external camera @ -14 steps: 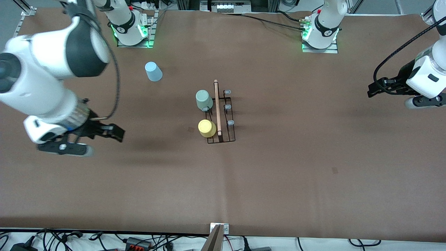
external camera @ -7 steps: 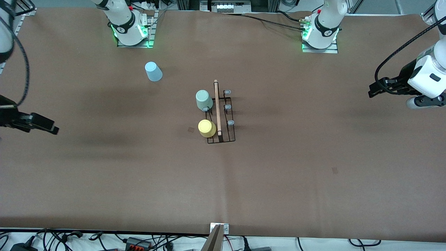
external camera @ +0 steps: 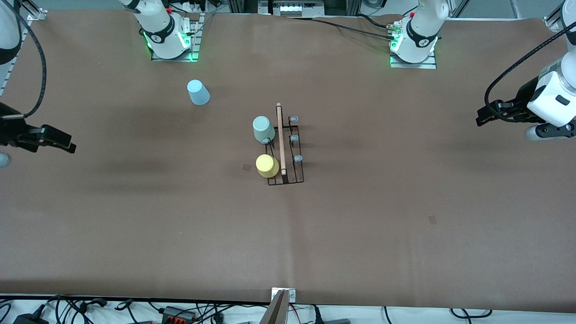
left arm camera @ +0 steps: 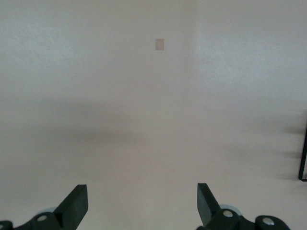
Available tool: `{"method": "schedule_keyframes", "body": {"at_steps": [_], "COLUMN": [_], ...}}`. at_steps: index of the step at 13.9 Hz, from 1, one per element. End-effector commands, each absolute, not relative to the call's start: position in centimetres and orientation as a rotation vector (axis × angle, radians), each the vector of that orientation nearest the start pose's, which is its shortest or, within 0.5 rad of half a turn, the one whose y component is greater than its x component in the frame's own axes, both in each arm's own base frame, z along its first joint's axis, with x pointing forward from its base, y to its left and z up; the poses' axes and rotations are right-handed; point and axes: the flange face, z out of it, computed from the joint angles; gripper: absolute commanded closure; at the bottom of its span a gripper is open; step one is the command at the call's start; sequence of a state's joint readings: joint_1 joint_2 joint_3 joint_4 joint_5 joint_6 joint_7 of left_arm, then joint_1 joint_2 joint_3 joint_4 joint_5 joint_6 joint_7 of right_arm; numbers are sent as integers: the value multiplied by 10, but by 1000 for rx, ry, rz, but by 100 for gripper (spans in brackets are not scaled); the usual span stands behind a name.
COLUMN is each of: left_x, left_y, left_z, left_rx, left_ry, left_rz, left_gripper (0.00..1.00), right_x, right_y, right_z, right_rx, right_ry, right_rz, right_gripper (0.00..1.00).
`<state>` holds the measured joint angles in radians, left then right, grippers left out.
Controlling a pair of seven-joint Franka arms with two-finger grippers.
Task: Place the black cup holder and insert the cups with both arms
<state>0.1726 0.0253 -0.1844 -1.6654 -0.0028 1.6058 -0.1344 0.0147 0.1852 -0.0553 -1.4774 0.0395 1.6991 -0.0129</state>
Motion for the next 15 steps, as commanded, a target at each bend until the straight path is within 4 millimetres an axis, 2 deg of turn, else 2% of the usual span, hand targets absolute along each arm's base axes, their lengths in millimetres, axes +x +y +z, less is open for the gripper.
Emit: {"method": "schedule_keyframes", "body": {"at_steps": [1,5,8,11,15], "left_x": [564,564,564,564,564], "left_y": [-3,-3,-3,-2,-2], "left_z": [574,574,574,574,574], "left_rx": [-3145,-3145,-3145,-3145,-3145], "left_ry": [-170,-170,-170,-172,-172], "left_rz": [140,140,140,140,140], "left_gripper": [0,0,0,0,0], "right_x": [575,563,569,571,568], "right_y": [-19,-19,-19,-8,-7], "right_z": [568,577,577,577,580], "right_rx": [-3147,-3146,-3132,-3136,-3138], "right_ry": [20,21,41,11,8], "right_rz": [-84,-41,-27,-39,-39], "right_gripper": [0,0,0,0,0]}}
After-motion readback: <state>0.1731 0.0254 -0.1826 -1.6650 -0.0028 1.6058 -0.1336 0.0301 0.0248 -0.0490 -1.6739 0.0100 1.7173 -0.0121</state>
